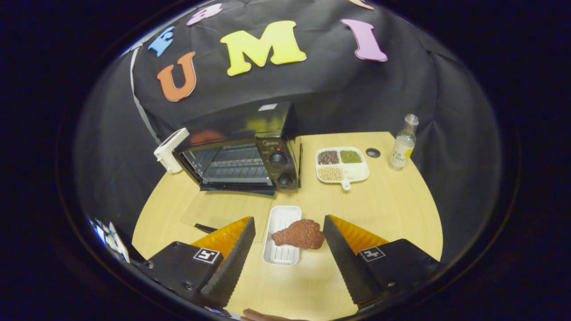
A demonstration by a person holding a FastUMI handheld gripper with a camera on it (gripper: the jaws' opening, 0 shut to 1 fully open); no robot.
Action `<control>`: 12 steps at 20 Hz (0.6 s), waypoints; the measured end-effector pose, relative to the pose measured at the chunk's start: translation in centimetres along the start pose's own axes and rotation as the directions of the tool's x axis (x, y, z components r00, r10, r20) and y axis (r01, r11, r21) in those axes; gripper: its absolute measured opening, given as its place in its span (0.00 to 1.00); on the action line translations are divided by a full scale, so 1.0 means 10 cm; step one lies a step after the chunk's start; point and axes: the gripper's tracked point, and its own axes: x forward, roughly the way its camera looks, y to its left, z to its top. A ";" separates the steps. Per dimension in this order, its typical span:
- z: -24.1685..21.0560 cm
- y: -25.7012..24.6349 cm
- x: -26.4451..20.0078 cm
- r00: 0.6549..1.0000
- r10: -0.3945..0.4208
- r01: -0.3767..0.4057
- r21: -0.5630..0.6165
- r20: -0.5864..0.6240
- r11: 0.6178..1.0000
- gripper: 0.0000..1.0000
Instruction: Open the toaster oven, put the food inside, and close the toaster oven door.
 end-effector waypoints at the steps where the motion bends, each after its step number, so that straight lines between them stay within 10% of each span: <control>1: -0.05 -0.03 0.06 0.999 0.024 -0.024 0.016 -0.023 1.000 0.98; 9: -0.31 -0.49 0.60 0.980 0.111 -0.089 0.140 -0.163 0.986 0.79; 12: -0.31 -0.49 0.66 0.965 0.214 -0.160 0.304 -0.153 0.939 0.55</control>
